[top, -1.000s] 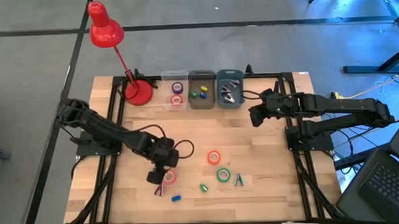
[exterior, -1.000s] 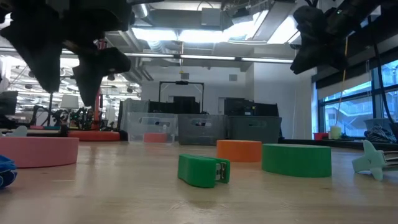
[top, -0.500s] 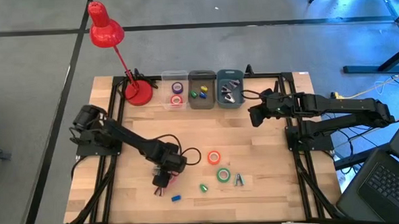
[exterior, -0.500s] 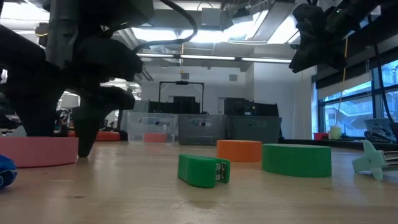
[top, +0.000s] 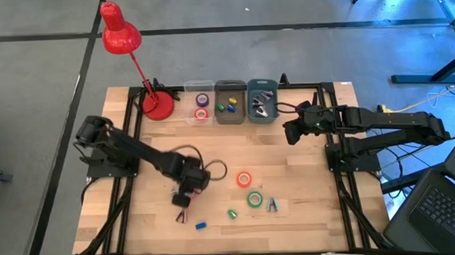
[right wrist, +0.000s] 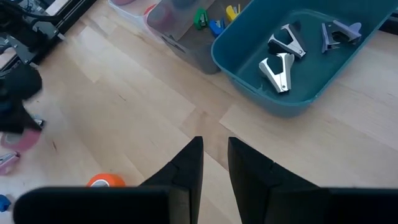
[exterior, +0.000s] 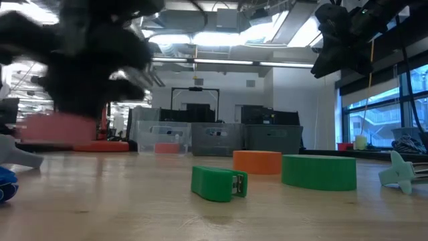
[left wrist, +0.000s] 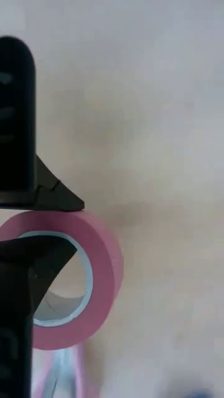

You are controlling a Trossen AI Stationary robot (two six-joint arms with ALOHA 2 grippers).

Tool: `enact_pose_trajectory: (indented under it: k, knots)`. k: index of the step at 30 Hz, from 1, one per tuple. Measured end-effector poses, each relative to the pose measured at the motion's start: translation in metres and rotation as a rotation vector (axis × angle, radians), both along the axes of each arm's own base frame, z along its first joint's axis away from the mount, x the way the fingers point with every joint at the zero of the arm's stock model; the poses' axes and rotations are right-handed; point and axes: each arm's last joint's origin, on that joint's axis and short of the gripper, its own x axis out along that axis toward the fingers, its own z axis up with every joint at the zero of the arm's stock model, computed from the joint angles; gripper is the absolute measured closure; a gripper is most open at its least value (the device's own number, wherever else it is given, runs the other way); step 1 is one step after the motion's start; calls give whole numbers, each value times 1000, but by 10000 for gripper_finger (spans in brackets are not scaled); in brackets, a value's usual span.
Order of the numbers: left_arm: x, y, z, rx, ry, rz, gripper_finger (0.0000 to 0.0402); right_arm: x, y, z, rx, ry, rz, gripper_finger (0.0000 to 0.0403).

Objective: Pick and place Stapler, Stapler remover, tape
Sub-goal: Put the pink tape into the transparent bin

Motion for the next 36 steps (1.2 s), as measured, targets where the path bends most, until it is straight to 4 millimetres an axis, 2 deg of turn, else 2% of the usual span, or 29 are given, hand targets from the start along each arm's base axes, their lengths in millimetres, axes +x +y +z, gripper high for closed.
enact_pose_trajectory:
  k: [5,8,12,17,22,26,30,36]
  knots:
    - [-8,37,43,176,-102,44,369,0,0,0,0,-1,-1,327]
    - [-13,71,63,284,-180,129,369,0,0,0,1,-4,-1,327]
    - [-18,123,80,422,-245,230,369,1,0,1,0,-10,-2,327]
    - [-23,193,87,534,-314,368,369,1,0,1,2,-14,-18,327]
    - [-39,256,85,537,-383,520,369,1,-1,1,2,-20,-32,327]
    - [-52,291,73,458,-409,609,369,1,-2,1,-21,-22,-55,327]
    - [-54,308,50,367,-364,623,369,0,-3,2,-49,-22,-83,327]
    - [-45,319,15,295,-285,622,369,0,-3,2,-63,-16,-79,327]
